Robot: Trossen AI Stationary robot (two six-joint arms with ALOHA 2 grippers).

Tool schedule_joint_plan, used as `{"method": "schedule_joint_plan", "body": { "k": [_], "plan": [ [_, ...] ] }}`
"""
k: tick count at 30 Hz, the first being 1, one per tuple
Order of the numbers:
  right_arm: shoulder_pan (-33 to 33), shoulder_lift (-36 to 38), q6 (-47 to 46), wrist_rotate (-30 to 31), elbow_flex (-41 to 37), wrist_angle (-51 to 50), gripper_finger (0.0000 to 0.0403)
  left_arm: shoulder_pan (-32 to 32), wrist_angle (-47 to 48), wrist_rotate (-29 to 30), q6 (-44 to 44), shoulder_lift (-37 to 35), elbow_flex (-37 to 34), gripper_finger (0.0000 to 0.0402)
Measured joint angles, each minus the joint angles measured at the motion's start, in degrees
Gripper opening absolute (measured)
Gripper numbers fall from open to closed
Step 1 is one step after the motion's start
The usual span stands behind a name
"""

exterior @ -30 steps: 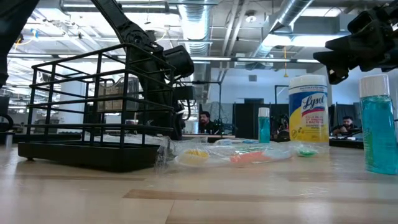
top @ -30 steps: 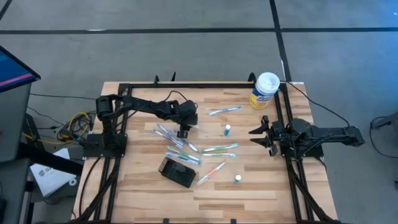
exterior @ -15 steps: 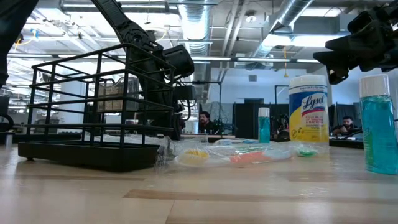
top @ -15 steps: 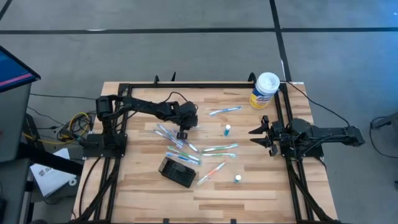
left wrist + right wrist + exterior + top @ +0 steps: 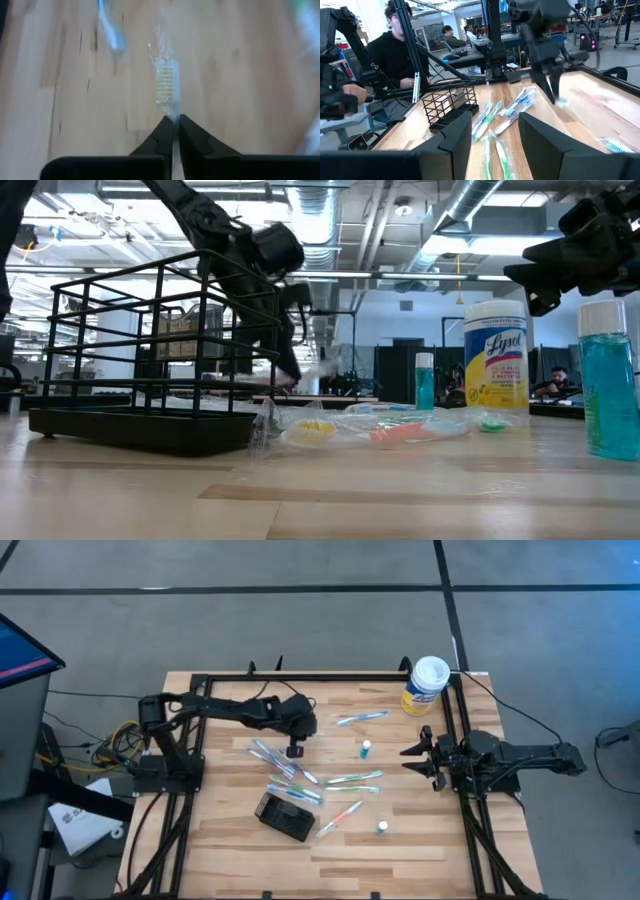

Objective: Pick & Place toothbrushing station
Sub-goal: Put the orange toothbrush into the mesh organizer

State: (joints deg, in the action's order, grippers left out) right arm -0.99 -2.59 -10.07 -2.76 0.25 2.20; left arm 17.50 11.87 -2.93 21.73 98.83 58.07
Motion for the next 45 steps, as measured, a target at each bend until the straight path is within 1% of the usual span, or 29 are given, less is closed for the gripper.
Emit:
{"method": "schedule_joint_plan", "body": {
  "k": [4,8,13,16,18,22,28,33,38,45],
  "plan": [
    [0.0,0.0,0.0,0.0,0.0,0.0,0.0154,0.0,-3.3,-4.5,-3.2,-5.9,-2.8,0.0003],
    [0.0,0.0,0.0,0.0,0.0,0.2,0.0154,-0.1,-8.3,-8.0,-5.8,-12.3,-7.8,0.0003],
    [0.0,0.0,0.0,0.2,0.0,0.0,0.0154,-0.4,-16.0,-9.8,-9.1,-20.8,-15.2,0.0003],
    [0.1,0.0,0.0,0.8,0.0,0.4,0.0154,-0.8,-22.1,-10.9,-12.2,-25.2,-20.1,0.0003],
    [0.2,-0.2,0.0,1.3,0.0,0.9,0.0154,-1.5,-27.9,-11.0,-14.4,-27.5,-22.9,0.0003],
    [0.5,-0.7,0.0,1.8,0.0,1.1,0.0154,-2.9,-34.6,-11.0,-17.5,-31.6,-28.5,0.0003],
    [0.3,-1.5,0.0,1.6,0.3,0.7,0.0154,-5.5,-43.0,-10.9,-20.8,-35.0,-33.5,0.0003],
    [0.3,-2.0,0.0,1.6,0.4,1.3,0.0154,-7.9,-50.9,-10.9,-22.3,-35.6,-35.8,0.0003],
    [0.4,-1.9,0.0,1.5,0.4,1.2,0.0154,-11.1,-54.3,-10.8,-24.0,-35.4,-36.4,0.0004],
    [0.4,-1.9,0.0,1.5,0.5,1.2,0.0154,-17.3,-58.7,-10.8,-24.7,-35.4,-36.4,0.0004]
  ]
}}
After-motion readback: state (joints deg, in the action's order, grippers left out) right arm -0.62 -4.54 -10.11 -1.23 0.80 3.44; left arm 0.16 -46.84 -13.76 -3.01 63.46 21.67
